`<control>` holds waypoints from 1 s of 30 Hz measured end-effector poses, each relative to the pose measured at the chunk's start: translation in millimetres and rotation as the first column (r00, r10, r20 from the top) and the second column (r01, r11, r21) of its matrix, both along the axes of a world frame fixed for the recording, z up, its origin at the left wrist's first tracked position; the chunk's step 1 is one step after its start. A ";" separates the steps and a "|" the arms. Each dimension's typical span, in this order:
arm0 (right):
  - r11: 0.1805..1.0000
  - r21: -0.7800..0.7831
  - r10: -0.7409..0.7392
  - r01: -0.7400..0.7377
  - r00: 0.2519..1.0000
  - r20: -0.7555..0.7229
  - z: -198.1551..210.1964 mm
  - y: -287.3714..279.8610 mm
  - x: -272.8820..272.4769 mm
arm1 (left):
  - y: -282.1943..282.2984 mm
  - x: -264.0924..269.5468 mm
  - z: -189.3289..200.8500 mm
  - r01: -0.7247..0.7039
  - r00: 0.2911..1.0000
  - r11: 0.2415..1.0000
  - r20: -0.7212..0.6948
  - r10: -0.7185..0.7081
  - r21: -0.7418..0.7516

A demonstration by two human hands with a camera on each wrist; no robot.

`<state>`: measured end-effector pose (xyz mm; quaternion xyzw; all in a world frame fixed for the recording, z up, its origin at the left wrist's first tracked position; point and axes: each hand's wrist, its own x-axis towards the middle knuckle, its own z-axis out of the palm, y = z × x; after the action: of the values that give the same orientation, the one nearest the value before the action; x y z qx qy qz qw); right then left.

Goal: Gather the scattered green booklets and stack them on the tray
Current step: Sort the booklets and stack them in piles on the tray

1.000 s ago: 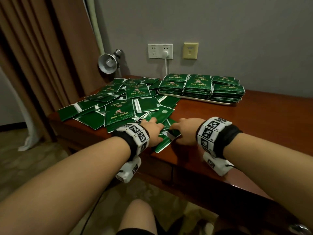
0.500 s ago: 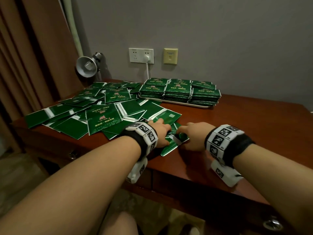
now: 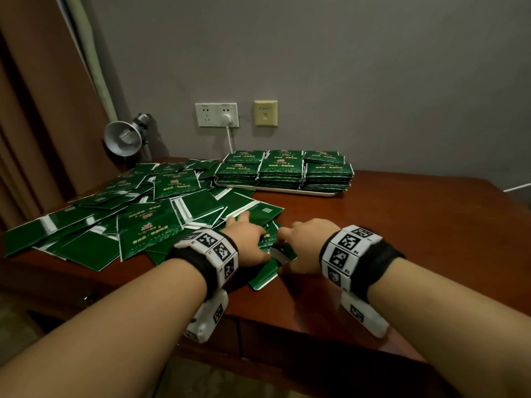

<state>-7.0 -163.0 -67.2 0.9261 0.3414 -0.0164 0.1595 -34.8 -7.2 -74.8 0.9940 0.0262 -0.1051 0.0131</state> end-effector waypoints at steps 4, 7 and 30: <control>1.000 0.009 0.005 -0.005 1.000 0.008 0.8 -0.2 0.4 | 1.5 9.7 -4.8 0.038 0.999 0.999 0.013 -0.038 0.024; 1.000 0.006 0.008 -0.008 1.000 0.014 0.4 -1.0 -0.5 | 2.1 8.1 -5.2 0.023 0.997 1.000 0.072 -0.023 -0.001; 0.993 0.079 -0.083 0.084 0.996 -0.016 0.0 0.6 -3.1 | 4.0 0.8 2.5 -0.019 0.937 0.981 0.338 0.084 -0.192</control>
<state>-10.1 -162.4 -67.3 0.9451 0.3037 -0.0153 0.1196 -34.0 -3.1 -72.3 0.9904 0.0397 0.0689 0.1129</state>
